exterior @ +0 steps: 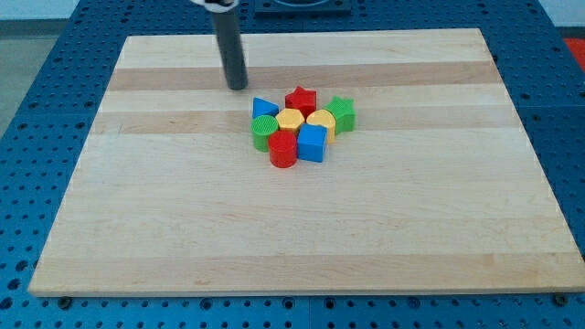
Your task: Push the red circle to the bottom center of the board
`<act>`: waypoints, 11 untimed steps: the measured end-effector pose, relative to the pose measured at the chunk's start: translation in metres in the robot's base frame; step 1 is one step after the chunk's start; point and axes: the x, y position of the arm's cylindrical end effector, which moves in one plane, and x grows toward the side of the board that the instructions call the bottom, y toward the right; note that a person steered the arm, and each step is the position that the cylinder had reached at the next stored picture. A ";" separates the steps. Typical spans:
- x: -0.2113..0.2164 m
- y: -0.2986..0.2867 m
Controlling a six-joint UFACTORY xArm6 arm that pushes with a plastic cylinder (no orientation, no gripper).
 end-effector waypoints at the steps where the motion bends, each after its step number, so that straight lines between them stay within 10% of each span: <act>1: 0.000 0.025; 3: 0.011 0.027; 6: 0.169 0.058; 11: 0.212 0.023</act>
